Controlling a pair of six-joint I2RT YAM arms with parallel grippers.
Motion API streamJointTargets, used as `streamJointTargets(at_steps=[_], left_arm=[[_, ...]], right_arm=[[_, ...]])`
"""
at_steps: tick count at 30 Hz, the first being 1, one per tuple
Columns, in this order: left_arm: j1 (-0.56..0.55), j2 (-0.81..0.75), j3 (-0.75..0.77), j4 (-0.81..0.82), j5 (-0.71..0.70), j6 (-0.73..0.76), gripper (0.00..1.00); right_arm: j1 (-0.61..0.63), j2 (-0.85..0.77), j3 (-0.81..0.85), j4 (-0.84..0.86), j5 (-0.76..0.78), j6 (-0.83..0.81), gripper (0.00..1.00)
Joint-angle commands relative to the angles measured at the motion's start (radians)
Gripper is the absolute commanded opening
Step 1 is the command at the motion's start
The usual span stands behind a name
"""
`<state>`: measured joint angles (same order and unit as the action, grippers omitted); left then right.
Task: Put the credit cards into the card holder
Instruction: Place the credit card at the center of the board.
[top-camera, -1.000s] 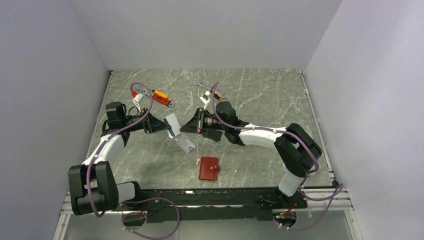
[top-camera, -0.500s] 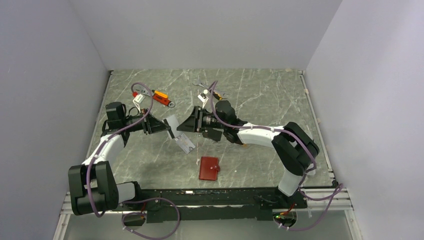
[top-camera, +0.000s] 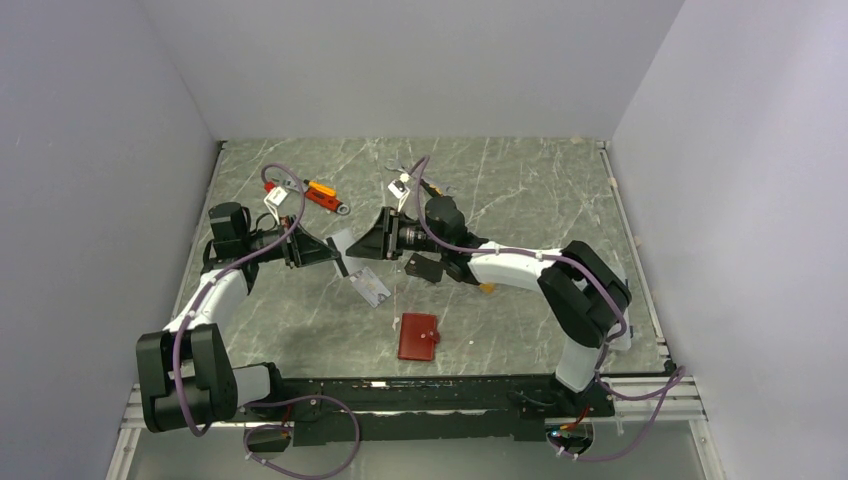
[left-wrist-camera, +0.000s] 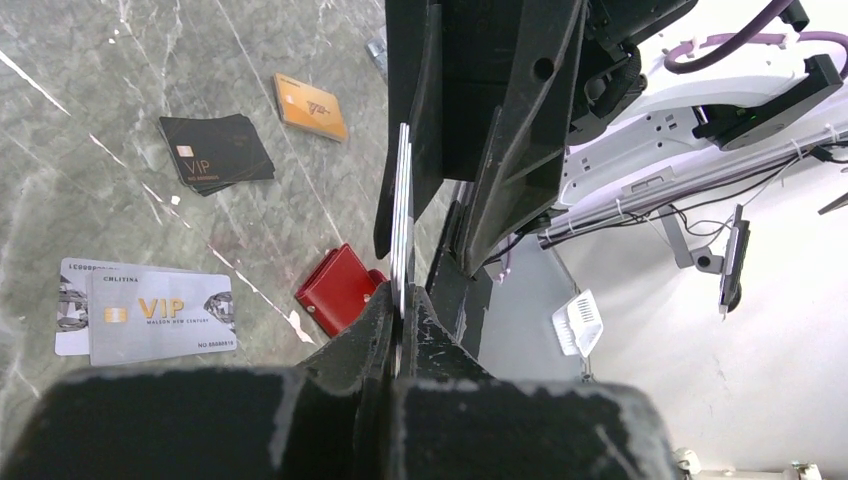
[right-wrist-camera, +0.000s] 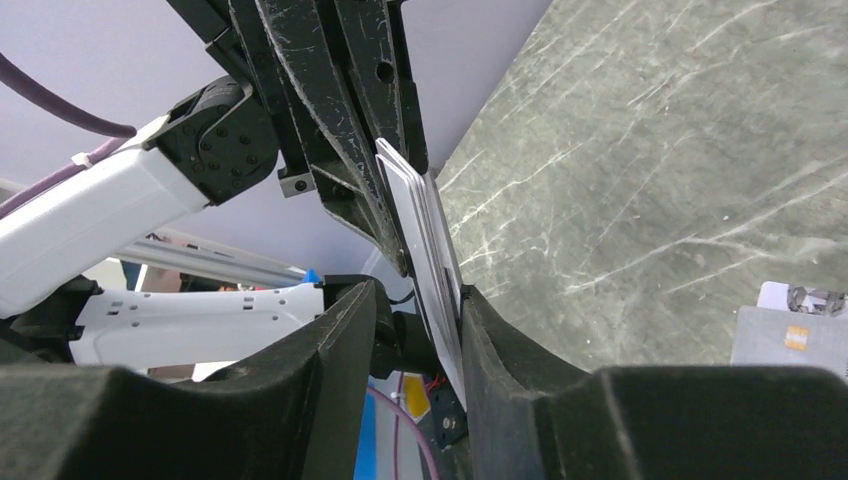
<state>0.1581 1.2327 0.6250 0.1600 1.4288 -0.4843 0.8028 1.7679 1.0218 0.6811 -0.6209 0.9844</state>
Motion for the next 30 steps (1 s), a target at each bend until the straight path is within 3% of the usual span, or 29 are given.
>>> streamJointTargets(at_steps=[1,3,7,14,20,22,27,30], left_arm=[[-0.006,-0.031,0.003,0.037,0.028,0.001,0.00],[-0.005,-0.034,-0.003,0.063,0.032,-0.017,0.00],[-0.005,-0.033,-0.006,0.079,0.037,-0.034,0.00],[-0.005,-0.034,-0.005,0.087,0.038,-0.045,0.25],[-0.005,-0.051,-0.021,0.170,0.049,-0.112,0.35],[-0.005,-0.057,-0.025,0.189,0.056,-0.127,0.36],[-0.005,-0.056,-0.022,0.203,0.067,-0.139,0.32],[-0.005,-0.049,-0.015,0.195,0.074,-0.135,0.25]], right_arm=[[0.029,0.011,0.058,0.083,-0.036,0.005,0.38],[0.036,0.017,0.059,0.092,-0.037,0.008,0.34],[0.040,0.027,0.042,0.136,-0.047,0.045,0.14],[0.039,-0.011,-0.019,0.143,-0.045,0.039,0.00],[0.039,-0.012,-0.043,0.153,-0.055,0.044,0.00],[0.043,-0.011,-0.043,0.133,-0.051,0.035,0.04],[0.047,-0.009,-0.034,0.077,-0.042,0.012,0.12],[0.047,-0.016,-0.031,0.049,-0.037,-0.006,0.16]])
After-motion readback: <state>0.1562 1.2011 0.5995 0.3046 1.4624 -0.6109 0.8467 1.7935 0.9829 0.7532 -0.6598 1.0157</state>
